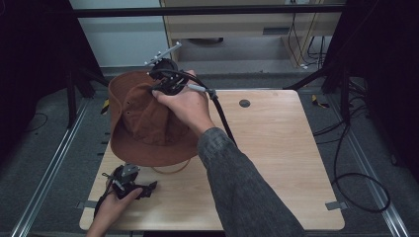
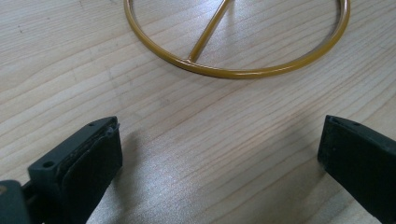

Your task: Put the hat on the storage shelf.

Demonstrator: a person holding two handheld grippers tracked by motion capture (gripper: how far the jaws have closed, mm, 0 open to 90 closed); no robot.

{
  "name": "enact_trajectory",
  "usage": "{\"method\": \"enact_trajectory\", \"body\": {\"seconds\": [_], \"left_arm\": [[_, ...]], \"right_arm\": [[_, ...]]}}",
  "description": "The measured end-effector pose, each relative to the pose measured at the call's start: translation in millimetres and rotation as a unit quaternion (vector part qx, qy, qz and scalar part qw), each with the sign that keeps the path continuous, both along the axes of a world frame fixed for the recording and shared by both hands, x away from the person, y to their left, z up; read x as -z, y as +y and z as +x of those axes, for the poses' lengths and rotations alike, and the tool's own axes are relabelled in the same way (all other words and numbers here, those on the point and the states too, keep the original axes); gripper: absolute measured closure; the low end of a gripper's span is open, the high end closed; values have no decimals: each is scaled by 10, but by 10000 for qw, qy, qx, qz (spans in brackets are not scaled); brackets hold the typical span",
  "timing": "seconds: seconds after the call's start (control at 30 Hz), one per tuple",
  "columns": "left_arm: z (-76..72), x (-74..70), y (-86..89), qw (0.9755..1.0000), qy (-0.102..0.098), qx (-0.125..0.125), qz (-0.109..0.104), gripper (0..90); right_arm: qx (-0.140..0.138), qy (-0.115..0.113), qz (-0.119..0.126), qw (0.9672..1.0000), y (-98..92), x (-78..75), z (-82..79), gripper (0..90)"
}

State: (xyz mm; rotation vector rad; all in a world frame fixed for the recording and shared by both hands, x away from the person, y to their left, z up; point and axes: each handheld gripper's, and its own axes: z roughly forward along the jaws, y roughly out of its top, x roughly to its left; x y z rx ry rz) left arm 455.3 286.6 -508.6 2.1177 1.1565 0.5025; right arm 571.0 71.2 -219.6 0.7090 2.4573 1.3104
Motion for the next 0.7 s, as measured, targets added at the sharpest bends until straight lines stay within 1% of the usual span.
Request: {"method": "enact_trajectory", "body": {"seconds": [0.2,0.43,0.7], "left_arm": [[0,0,1,10000,3,7,-11,0],[0,2,-1,10000,0,-1,-20,0],[2,2,-2,10000,-4,-3,-11,0]], "right_arm": [[25,40,14,10000,-12,40,5,883],[-31,90,-12,10000,16,92,8,877],[-115,59,-44,9999,41,115,-7,869]]}}
